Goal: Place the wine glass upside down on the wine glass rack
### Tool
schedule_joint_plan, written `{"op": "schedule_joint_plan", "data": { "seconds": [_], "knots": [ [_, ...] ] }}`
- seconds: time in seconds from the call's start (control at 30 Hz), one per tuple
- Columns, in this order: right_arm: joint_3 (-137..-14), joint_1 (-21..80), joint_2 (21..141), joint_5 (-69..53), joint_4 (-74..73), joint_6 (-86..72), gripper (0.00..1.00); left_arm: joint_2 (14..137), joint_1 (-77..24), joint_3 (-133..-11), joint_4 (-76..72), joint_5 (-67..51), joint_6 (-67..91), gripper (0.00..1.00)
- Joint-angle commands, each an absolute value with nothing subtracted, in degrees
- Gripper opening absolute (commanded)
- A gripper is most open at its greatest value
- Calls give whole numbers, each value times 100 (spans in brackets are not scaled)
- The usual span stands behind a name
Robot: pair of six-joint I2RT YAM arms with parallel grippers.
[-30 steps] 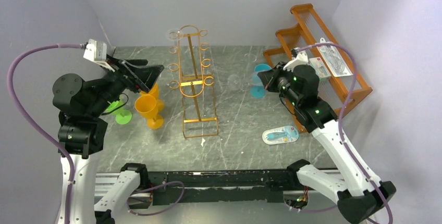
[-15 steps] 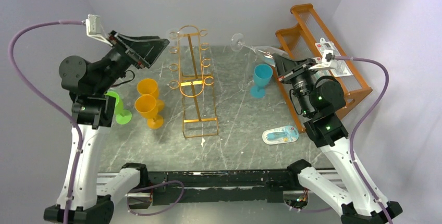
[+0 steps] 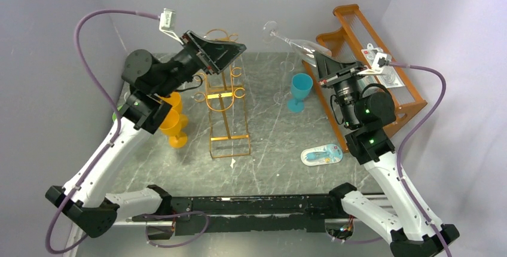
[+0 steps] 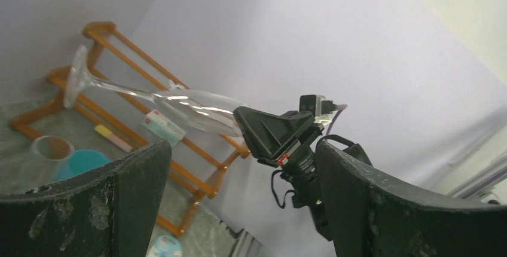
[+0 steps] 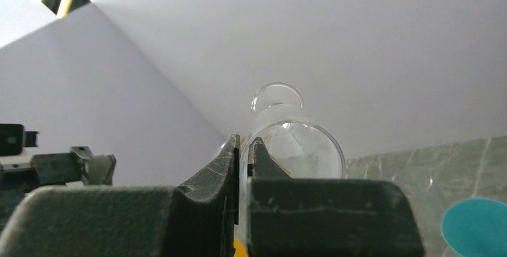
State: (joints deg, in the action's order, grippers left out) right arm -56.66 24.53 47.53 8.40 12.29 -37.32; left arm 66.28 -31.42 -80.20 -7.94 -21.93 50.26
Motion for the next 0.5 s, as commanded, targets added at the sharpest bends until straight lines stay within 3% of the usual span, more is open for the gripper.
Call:
{"op": "schedule_joint_plan", "data": {
  "seconds": [0.0, 0.47],
  "knots": [
    [-5670, 2430, 4719, 935, 2054, -3839, 0, 6719, -3806, -8034, -1473, -1007, 5186, 96],
    [-5369, 2428, 4748, 462, 3008, -4296, 0, 7339, -5583, -7867, -2306, 1545, 5727, 95]
  ]
}}
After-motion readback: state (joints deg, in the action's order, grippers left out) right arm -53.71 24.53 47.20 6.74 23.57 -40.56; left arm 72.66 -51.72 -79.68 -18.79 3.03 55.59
